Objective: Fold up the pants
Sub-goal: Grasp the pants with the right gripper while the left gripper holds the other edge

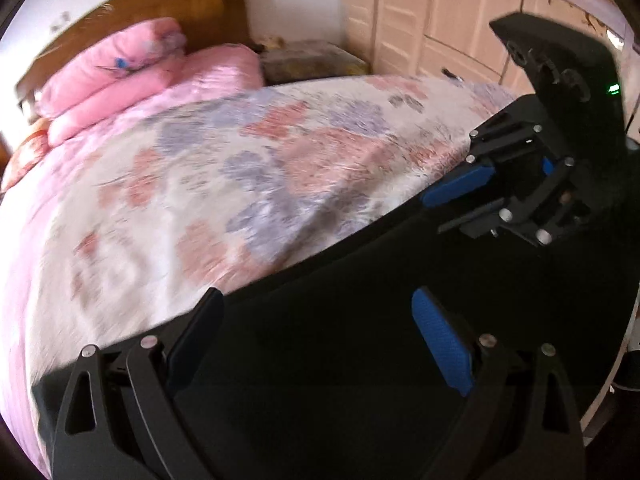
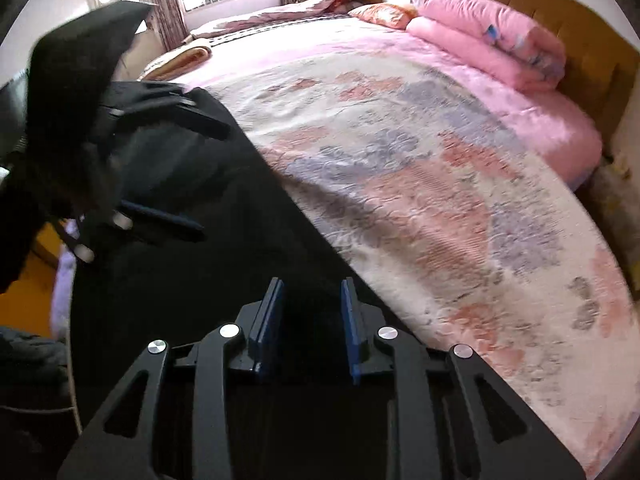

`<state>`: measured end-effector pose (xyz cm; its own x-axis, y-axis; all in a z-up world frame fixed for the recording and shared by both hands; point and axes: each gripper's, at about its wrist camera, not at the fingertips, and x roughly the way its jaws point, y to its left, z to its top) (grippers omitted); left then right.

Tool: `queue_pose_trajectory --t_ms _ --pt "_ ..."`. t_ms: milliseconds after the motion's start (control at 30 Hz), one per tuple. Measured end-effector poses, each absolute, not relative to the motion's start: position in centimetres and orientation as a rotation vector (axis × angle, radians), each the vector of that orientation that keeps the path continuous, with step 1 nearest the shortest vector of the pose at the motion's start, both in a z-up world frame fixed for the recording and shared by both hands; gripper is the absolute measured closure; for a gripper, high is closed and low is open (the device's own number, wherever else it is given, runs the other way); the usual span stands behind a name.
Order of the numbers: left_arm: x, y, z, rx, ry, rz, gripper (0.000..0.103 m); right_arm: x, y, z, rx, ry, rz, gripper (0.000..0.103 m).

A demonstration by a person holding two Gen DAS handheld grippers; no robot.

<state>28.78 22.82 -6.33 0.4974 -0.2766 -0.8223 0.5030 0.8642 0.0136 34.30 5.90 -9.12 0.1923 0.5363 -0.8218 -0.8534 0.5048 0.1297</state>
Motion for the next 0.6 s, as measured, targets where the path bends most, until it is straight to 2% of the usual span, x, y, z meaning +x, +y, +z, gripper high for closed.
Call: queue_pose_trajectory --t_ms 33,67,133,200,233,300,367,433,500,567,600 --pt "29.5 22.3 -6.8 0.281 0.957 -0.508 0.009 34.6 6.1 -9.3 -0.375 0.964 1.022 0.075" --pt "29.9 21.7 -7.3 0.318 0.971 -0.544 0.015 34.8 6.0 -9.5 -0.354 0.964 1.032 0.071" --pt "30.1 20.5 -8.1 0.416 0.972 -0.551 0.025 34.5 5.9 -9.2 -0.381 0.924 1.038 0.037" --pt "30.0 20.3 -8.0 0.422 0.959 -0.568 0.025 34.5 6.4 -8.8 -0.416 0.911 1.064 0.017" --pt "30.1 20.4 -7.9 0.429 0.96 -0.571 0.026 34.8 6.8 -9.1 -0.437 0.903 1.07 0.017" --pt "30.4 20.5 -7.7 0.423 0.97 -0.598 0.034 35.1 7.5 -9.4 -0.489 0.896 1.085 0.018" --pt "30.5 20.7 -7.6 0.4 0.98 -0.625 0.051 34.2 7.4 -8.7 -0.53 0.883 1.105 0.025" --pt "30.2 20.5 -7.5 0.416 0.976 -0.645 0.057 33.7 7.8 -8.9 -0.572 0.875 1.134 0.044" --pt "29.9 20.1 -7.6 0.439 0.964 -0.655 0.062 32.8 7.6 -9.1 -0.616 0.89 1.129 0.048" --pt "29.9 20.2 -7.6 0.417 0.961 -0.682 0.078 32.2 6.8 -8.7 -0.591 0.882 1.134 0.057" --pt "29.9 20.2 -7.6 0.41 0.954 -0.684 0.084 32.3 6.5 -8.5 -0.576 0.864 1.121 0.077"
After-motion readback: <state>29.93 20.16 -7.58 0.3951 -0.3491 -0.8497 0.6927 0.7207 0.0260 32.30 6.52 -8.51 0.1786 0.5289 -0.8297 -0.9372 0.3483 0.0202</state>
